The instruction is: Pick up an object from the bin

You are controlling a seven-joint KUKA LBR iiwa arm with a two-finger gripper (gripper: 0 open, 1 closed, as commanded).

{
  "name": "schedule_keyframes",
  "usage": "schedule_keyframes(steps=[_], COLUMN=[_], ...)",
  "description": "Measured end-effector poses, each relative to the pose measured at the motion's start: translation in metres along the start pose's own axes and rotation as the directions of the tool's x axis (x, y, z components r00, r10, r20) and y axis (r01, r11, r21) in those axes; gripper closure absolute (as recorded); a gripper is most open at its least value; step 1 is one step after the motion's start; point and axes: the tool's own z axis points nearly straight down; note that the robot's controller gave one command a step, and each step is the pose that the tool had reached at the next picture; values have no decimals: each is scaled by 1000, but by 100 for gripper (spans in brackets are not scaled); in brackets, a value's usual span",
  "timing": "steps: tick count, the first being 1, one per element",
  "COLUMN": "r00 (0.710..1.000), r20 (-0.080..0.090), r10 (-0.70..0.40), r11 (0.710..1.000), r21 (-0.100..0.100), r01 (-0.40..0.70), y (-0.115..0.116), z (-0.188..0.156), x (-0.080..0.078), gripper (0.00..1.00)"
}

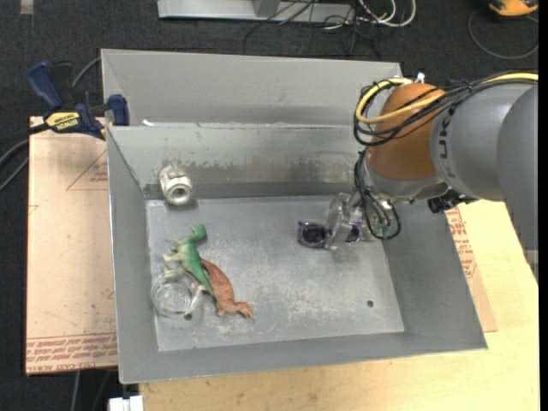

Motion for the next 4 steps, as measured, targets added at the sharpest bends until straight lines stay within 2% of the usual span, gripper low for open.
schedule_keyframes(steps=[1, 2, 3, 4], r00=[1000, 1000, 1000, 1000], r20=[0, 5, 1, 8], r10=[0, -17, -3, -7], r11=[1000, 1000, 1000, 1000], r21=[0, -1, -1, -3], r01=[0, 17, 3, 7], y=[0, -1, -10, -7], z=[0, 0, 0, 0], x=[0, -10, -4, -27], gripper=[100, 100, 100, 100])
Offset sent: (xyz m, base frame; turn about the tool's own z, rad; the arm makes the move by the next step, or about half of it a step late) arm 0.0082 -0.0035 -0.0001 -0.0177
